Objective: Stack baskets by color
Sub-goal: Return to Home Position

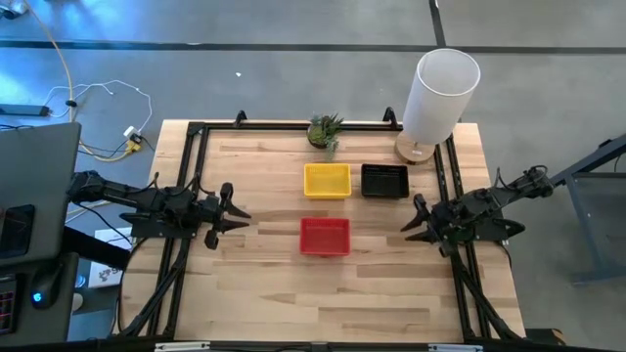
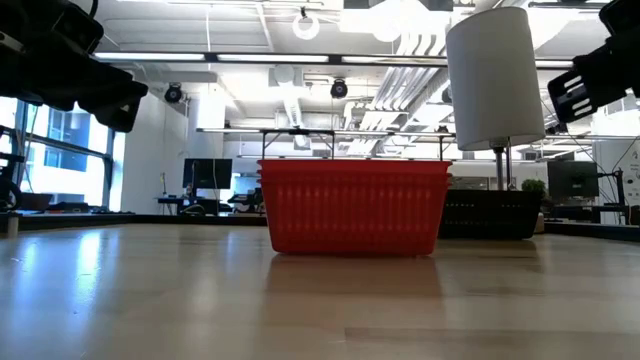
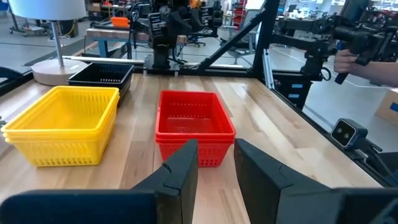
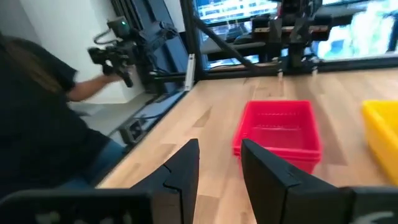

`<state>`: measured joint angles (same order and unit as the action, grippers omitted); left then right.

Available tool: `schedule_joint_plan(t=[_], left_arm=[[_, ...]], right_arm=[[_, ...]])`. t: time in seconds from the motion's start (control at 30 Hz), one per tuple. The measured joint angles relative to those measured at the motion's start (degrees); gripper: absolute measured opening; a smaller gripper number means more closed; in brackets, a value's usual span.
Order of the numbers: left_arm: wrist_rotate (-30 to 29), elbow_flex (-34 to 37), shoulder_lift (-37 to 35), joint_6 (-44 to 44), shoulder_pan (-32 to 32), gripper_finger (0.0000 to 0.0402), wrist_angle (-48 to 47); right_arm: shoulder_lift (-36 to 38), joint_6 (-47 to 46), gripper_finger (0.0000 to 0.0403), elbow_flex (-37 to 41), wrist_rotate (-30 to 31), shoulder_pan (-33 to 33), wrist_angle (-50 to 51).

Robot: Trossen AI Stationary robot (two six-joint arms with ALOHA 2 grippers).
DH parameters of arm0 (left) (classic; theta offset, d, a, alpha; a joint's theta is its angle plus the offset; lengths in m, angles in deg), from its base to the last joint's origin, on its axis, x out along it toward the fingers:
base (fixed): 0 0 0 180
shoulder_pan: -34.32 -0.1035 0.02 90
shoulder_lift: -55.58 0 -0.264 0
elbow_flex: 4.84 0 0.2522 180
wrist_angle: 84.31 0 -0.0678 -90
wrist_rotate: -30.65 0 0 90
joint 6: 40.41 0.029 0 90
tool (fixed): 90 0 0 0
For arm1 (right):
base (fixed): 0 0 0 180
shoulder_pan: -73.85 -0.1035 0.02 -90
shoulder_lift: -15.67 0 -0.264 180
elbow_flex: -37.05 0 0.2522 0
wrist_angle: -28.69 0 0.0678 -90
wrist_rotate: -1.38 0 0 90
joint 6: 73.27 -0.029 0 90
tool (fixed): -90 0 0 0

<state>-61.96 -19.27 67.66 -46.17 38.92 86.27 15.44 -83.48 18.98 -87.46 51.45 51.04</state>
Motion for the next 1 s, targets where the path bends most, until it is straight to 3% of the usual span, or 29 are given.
schedule_joint_plan(t=[0.13, 0.3, 0.6, 1.0], left_arm=[[0.00, -0.01, 0.00, -0.02, 0.00, 0.0092, 0.00], [0.02, -0.02, 0.00, -0.02, 0.00, 0.0092, -0.02], [0.02, -0.04, 0.02, -0.02, 0.00, 0.0092, -0.02], [0.02, -0.07, 0.02, -0.02, 0.00, 0.0092, -0.03]], right_arm=[[0.00, 2.88, 0.0108, 0.00, 3.20, 0.02, 0.16], [0.00, 2.44, 0.0108, 0.00, 1.64, 0.00, 0.85], [-0.20, -1.72, 0.0108, 0.00, 9.40, 0.00, 1.06], [-0.21, -1.38, 0.0108, 0.00, 9.41, 0.00, 1.08]])
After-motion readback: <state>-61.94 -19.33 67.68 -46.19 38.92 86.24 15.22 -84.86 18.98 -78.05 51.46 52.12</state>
